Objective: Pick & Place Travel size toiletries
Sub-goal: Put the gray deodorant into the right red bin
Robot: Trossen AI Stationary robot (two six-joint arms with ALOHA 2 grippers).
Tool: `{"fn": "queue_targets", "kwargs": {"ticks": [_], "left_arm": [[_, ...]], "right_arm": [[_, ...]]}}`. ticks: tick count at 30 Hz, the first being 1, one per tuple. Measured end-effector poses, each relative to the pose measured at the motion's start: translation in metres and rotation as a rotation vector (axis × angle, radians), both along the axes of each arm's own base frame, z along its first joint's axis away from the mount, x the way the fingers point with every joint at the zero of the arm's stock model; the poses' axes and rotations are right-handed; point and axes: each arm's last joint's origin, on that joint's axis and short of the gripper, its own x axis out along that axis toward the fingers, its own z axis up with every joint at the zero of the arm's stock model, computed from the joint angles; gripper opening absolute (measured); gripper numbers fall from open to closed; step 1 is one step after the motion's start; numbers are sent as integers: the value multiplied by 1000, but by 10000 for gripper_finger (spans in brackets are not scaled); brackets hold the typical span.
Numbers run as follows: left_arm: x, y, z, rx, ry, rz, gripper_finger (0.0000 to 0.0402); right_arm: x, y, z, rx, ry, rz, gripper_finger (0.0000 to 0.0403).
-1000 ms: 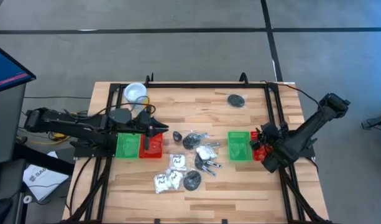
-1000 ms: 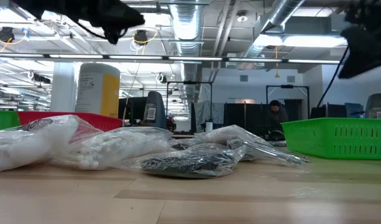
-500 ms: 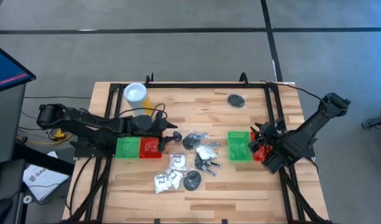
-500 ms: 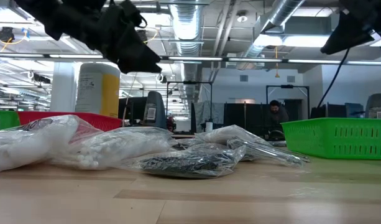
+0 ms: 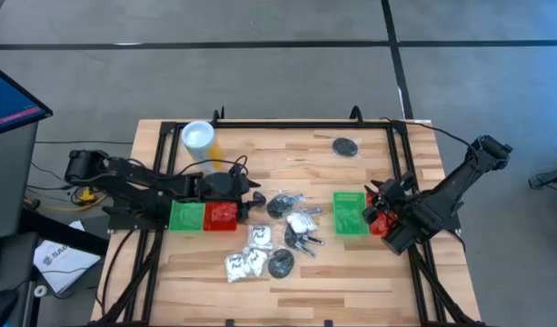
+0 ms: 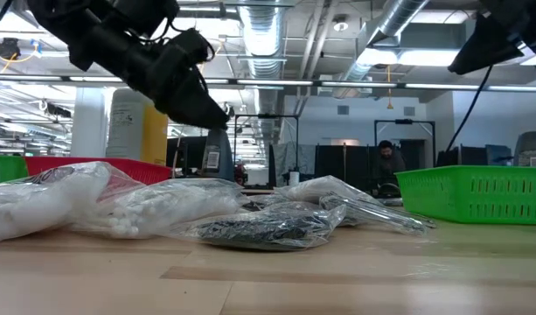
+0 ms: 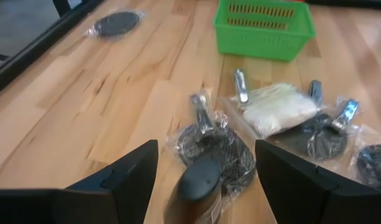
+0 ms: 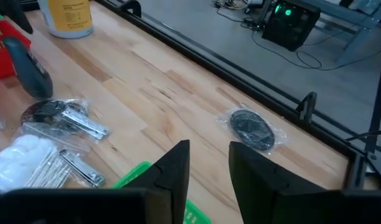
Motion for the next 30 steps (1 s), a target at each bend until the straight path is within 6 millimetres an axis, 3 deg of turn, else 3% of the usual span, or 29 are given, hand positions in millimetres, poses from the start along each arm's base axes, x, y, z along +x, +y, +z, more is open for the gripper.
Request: {"fn": "queue_targets", "kwargs": {"ticks": [16, 30], "left_arm": [[12, 1, -31, 2, 87, 3, 237], [14, 0, -33, -5, 83, -11, 120]], "right_arm": [[2, 2, 0, -9, 8, 22, 103], [2, 2, 0, -9, 8, 22, 103]]}}
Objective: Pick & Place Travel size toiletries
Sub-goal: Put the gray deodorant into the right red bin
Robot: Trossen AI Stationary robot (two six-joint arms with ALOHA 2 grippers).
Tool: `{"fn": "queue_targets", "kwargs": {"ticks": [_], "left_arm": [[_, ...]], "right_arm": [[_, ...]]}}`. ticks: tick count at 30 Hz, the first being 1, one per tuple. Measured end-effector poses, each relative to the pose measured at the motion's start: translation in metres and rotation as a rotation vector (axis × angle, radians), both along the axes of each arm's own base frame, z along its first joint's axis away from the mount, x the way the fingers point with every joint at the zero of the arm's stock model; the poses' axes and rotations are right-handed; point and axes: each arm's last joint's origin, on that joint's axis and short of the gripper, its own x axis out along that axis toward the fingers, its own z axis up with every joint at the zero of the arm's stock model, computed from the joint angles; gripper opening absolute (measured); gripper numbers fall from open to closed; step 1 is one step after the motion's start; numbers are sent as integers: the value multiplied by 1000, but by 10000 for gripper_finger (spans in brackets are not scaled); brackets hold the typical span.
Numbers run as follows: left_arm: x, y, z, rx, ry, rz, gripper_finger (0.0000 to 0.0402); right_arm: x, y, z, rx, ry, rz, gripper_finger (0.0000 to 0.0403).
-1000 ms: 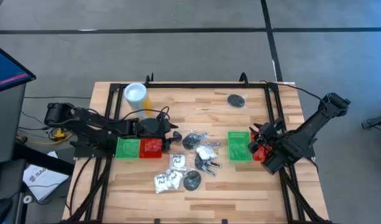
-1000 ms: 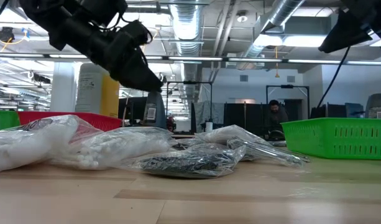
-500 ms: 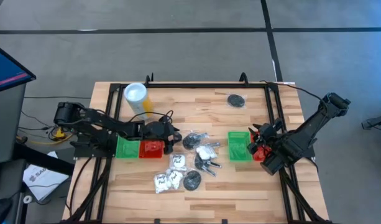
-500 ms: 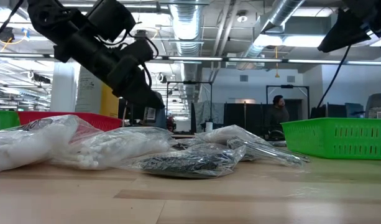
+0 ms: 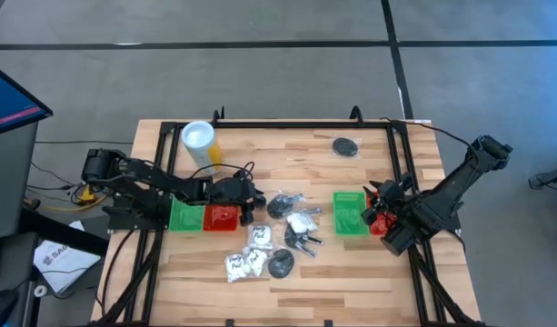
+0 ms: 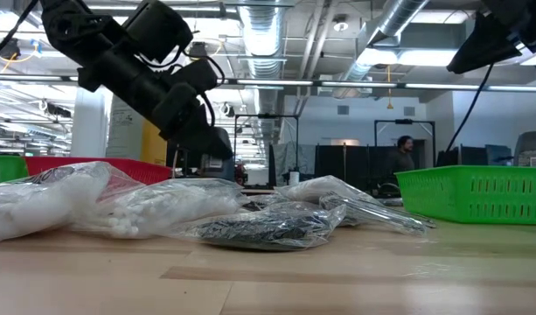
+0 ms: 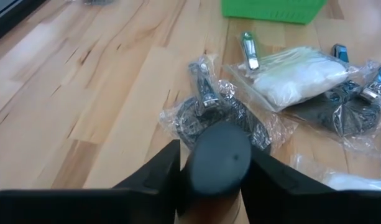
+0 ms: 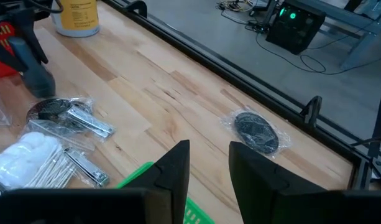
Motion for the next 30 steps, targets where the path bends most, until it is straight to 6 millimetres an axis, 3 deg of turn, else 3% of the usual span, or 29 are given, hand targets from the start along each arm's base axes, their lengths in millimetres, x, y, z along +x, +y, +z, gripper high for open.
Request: {"fn": "queue_targets", "kwargs": {"ticks": [12, 25, 30], "left_arm": [[-1, 0, 6, -9, -20, -6, 118], [-16, 0, 61, 17, -243, -17, 116], [-9, 0, 85, 23, -322, -24, 116]], "right_arm": [[0, 0, 0, 4, -5, 0, 103], [13, 8, 1, -66, -51, 84, 103], [25, 8, 2, -88, -36, 98, 103]]}}
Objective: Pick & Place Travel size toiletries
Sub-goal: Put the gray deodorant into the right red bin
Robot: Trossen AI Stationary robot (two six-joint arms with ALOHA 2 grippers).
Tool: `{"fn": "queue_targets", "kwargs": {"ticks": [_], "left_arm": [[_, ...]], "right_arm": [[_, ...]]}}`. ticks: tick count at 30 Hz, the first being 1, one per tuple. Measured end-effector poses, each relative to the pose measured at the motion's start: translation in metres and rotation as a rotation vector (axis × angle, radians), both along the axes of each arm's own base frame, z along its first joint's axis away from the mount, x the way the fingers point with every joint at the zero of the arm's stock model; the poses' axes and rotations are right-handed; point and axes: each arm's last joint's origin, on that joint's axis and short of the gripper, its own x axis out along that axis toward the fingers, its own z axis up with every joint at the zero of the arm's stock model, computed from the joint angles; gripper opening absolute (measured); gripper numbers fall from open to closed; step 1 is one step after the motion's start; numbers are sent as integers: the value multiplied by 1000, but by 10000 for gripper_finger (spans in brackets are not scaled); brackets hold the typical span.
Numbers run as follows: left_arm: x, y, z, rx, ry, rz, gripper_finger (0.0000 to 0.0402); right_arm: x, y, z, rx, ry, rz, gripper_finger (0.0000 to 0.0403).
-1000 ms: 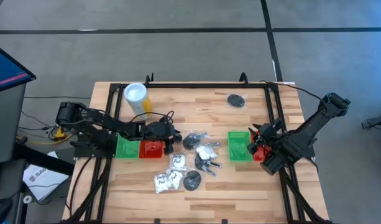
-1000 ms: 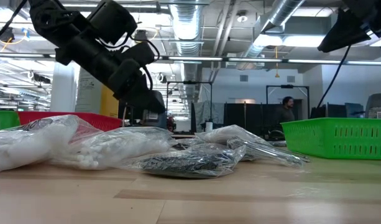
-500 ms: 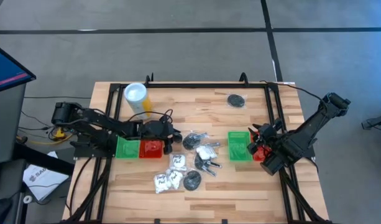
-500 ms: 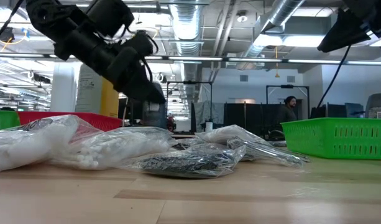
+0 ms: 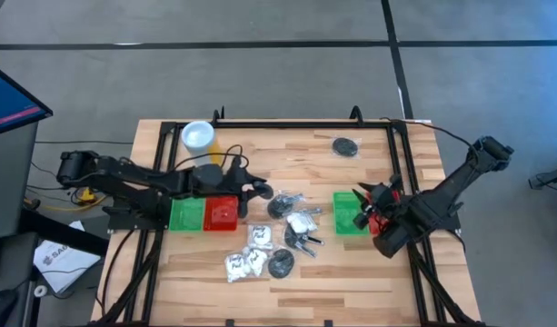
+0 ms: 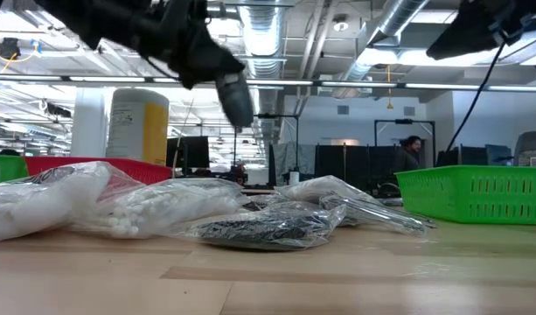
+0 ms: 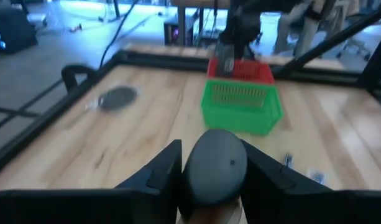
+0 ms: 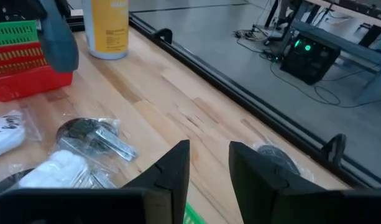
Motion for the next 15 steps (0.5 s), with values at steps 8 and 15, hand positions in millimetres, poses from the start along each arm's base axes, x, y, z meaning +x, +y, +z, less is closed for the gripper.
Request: {"fn": "queue_targets", "kwargs": {"ticks": [8, 15], "left_arm": [[23, -2, 22, 51, -40, -64, 114], [50, -1, 27, 86, -32, -78, 114]], "right_arm": [[23, -2, 6, -68, 38, 42, 103], [39, -5, 10, -46, 76, 108, 111]]}}
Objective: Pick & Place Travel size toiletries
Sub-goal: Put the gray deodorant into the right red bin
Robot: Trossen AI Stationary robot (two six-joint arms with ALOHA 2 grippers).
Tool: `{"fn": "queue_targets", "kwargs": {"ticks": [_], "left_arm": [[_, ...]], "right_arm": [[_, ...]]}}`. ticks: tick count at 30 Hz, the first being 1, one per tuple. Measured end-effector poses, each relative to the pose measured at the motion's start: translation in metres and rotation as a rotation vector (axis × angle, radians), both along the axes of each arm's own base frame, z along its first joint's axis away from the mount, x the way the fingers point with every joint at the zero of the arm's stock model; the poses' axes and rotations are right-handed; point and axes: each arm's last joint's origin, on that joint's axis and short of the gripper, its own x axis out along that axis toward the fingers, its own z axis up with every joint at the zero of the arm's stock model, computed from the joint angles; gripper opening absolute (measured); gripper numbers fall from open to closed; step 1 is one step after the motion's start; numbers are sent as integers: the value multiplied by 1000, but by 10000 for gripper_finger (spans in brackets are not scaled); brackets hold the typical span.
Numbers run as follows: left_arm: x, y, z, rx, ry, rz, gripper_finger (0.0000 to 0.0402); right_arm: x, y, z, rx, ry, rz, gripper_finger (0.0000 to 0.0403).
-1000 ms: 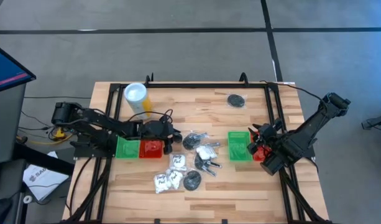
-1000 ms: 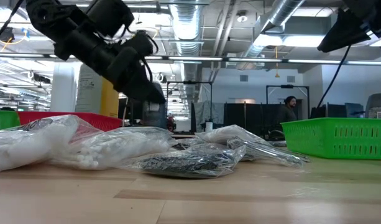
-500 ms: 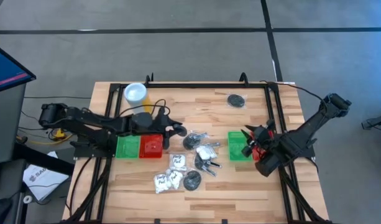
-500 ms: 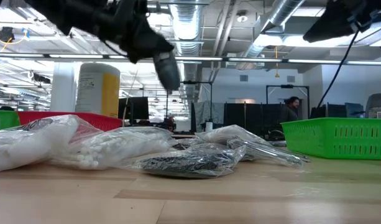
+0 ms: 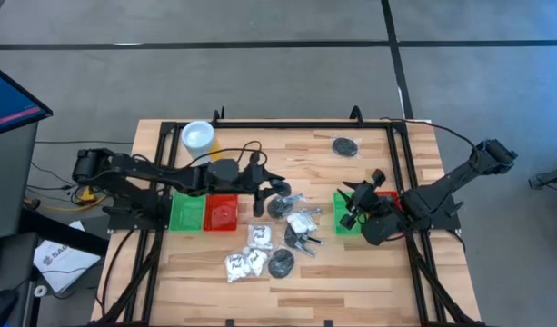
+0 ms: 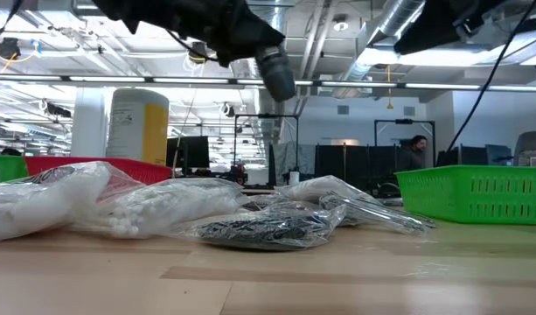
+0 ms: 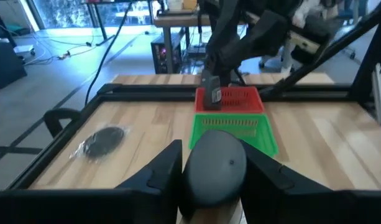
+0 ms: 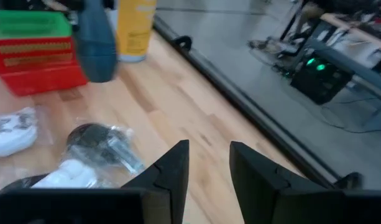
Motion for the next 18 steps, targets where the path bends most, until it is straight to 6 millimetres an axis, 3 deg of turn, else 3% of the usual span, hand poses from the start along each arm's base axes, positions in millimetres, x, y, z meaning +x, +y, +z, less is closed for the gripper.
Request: {"fn": "queue_targets", "kwargs": {"ticks": [12, 18], "left_arm": [[28, -1, 17, 43, -38, -67, 114], [42, -3, 18, 52, -47, -105, 113]], "right_arm": [[26, -1, 9, 31, -12, 150, 235], [43, -4, 3, 22, -14, 151, 261]]}}
